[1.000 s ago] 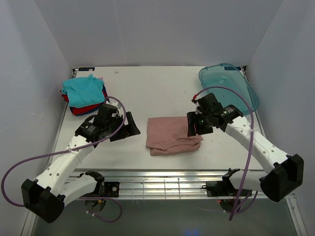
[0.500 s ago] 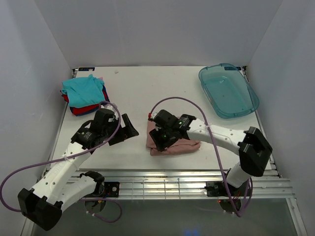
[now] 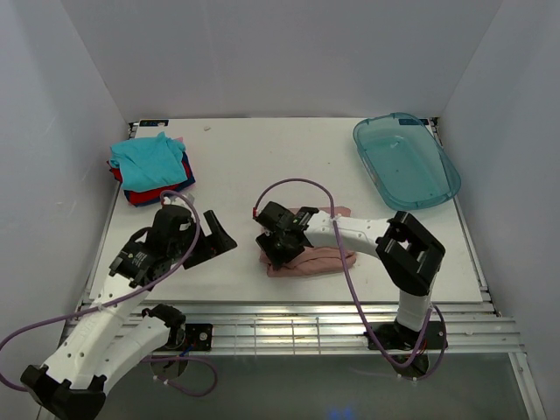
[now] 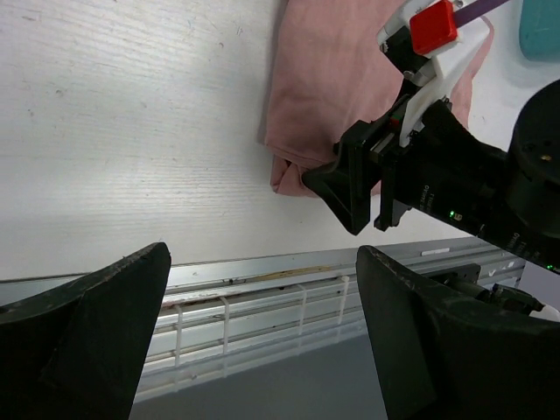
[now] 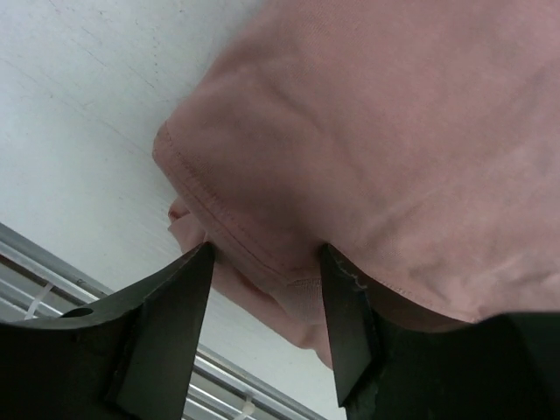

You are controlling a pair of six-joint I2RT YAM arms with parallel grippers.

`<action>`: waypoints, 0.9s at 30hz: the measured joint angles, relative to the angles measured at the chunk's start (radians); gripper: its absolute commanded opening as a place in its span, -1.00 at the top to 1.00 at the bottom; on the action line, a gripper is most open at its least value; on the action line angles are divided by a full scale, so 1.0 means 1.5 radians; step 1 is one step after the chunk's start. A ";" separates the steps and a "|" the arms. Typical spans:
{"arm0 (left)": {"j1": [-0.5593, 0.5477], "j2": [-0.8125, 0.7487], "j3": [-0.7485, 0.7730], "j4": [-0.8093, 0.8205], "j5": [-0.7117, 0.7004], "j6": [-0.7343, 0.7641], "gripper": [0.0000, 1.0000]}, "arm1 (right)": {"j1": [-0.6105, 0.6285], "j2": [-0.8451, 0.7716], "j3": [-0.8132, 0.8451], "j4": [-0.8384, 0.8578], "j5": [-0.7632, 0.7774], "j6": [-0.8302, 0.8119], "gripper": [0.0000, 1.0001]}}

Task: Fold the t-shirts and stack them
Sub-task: Flatten the tshirt out

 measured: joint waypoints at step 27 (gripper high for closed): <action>0.000 -0.005 -0.004 -0.045 -0.035 0.002 -0.96 | 0.009 0.027 0.084 -0.057 0.012 -0.014 0.22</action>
